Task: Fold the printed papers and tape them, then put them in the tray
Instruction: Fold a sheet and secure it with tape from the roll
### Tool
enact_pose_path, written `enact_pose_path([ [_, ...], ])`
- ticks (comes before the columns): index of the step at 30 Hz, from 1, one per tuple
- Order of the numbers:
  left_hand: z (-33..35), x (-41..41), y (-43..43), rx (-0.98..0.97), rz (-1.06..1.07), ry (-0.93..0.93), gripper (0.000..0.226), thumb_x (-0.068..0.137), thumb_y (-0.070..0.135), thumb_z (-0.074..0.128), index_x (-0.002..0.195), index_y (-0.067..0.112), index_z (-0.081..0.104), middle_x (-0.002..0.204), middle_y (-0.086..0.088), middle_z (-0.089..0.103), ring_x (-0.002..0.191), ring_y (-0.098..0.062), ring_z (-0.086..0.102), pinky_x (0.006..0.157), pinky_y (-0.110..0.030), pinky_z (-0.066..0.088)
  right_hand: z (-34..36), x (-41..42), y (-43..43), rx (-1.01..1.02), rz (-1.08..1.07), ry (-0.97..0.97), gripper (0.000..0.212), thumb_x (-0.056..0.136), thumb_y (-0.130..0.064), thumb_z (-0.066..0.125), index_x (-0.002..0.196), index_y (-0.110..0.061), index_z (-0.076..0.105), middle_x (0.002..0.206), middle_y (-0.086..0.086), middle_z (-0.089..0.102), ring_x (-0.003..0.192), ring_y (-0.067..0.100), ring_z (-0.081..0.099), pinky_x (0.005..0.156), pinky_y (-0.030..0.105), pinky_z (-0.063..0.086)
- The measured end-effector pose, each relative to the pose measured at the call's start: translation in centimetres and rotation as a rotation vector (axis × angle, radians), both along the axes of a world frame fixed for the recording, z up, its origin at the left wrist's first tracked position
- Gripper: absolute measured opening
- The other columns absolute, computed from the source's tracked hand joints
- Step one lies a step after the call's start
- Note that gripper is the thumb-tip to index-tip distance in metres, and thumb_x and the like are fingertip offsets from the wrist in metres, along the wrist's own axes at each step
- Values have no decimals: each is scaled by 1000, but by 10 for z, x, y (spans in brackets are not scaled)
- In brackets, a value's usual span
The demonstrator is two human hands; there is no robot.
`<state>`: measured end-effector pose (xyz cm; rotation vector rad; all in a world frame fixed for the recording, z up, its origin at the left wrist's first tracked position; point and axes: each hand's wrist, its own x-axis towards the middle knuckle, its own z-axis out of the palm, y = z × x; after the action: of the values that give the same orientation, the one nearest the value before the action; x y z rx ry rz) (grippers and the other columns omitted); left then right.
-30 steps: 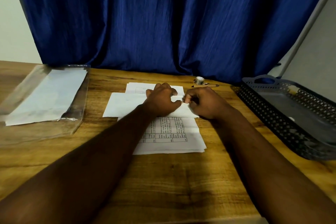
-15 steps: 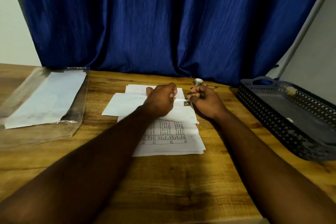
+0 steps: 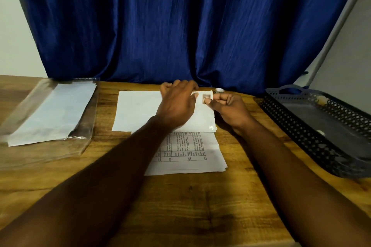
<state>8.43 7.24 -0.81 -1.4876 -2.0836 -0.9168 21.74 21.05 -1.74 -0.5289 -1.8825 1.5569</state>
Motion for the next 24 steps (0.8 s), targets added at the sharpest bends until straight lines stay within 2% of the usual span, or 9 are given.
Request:
enact_pose_path([
  [3,1,4,1,-32,-11,38,31,111,35,42,132,22,61,126,1,66,121,-19,54,112,-46,22,4,0,-5,38,17,59,23,99,-13,73,117,2,75,105,13,82,98,29,80,85,35,65],
  [6,3,5,3,17,-22,29,28,110,39,46,125,24,64,116,4,70,114,-18,57,108,-45,23,8,2,-7,127,11,68,21,101,-14,71,116,0,76,102,10,83,93,23,80,78,30,65],
  [8,3,4,5,49,-23,-8,26,108,41,49,121,26,66,112,7,71,112,-15,58,105,-44,23,10,3,-7,164,16,49,19,102,-16,71,113,-2,77,99,8,83,91,22,80,76,31,64],
  [14,3,3,8,64,-18,-70,21,107,38,53,115,28,69,106,7,72,111,-16,59,103,-42,22,8,0,-11,109,0,42,18,104,-18,68,112,-7,80,100,5,83,93,22,80,77,28,64],
  [17,4,4,8,49,-6,-64,21,108,38,53,116,28,69,104,7,70,111,-16,58,104,-43,21,8,-2,-12,159,-46,46,22,107,-25,64,107,-14,82,99,2,83,92,20,80,77,25,62],
  [20,3,7,6,41,-9,-45,20,108,37,52,114,28,69,101,8,68,110,-15,57,107,-46,23,8,-1,-12,225,-71,59,22,107,-21,63,96,-20,81,92,0,83,82,14,77,71,24,58],
  [24,2,6,5,36,-7,-36,19,109,29,49,102,28,66,89,14,57,102,-15,57,108,-47,24,4,-4,-14,256,-83,66,25,106,-19,65,86,-22,79,83,-1,80,71,9,71,61,22,53],
])
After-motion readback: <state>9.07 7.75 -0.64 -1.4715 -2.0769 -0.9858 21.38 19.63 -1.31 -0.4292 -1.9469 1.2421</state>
